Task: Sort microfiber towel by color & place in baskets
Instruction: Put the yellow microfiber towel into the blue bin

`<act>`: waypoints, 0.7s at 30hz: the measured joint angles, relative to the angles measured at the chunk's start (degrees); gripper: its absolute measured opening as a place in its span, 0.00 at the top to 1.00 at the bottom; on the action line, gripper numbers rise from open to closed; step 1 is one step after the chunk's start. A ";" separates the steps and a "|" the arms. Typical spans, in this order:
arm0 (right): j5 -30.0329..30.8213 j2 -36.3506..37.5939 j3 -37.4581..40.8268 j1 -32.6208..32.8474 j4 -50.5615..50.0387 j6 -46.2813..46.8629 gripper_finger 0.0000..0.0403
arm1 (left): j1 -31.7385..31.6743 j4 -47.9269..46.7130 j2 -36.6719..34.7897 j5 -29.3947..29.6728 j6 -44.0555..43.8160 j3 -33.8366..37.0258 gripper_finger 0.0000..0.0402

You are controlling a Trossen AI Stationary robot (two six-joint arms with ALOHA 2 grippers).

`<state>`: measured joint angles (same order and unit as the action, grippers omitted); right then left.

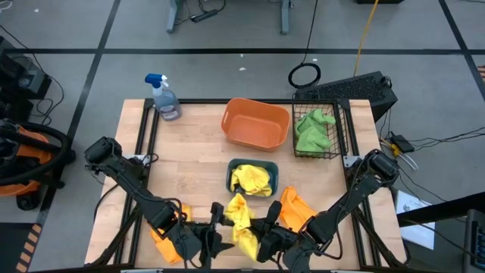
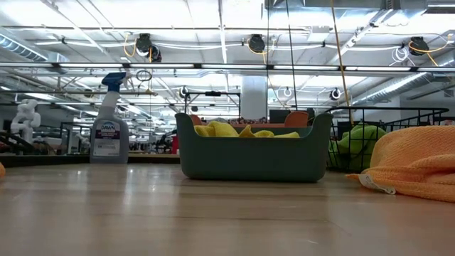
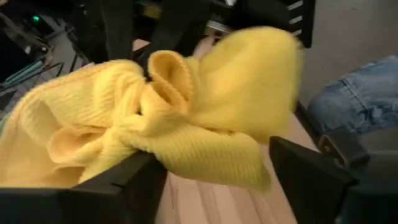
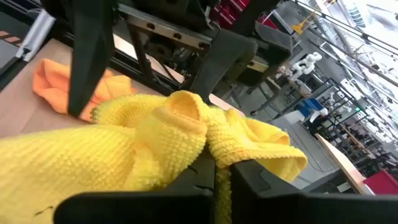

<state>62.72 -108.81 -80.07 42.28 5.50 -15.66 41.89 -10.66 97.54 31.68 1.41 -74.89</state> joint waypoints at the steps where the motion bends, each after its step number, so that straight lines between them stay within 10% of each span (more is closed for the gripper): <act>1: -0.03 0.00 0.00 0.06 -0.12 0.00 0.98 | 0.46 -0.01 -0.05 0.25 0.03 0.00 0.25; 11: 3.56 2.43 0.02 -0.62 -7.58 2.91 0.99 | 4.03 -4.15 -3.00 13.13 -1.26 -0.10 0.17; 21: -1.42 4.04 0.02 -9.34 -37.79 27.64 0.99 | 4.70 -11.50 -3.15 19.90 -5.64 -0.09 0.17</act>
<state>61.30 -104.77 -80.05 32.94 -32.29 11.98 46.59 -22.16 94.39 51.58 -4.23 -74.98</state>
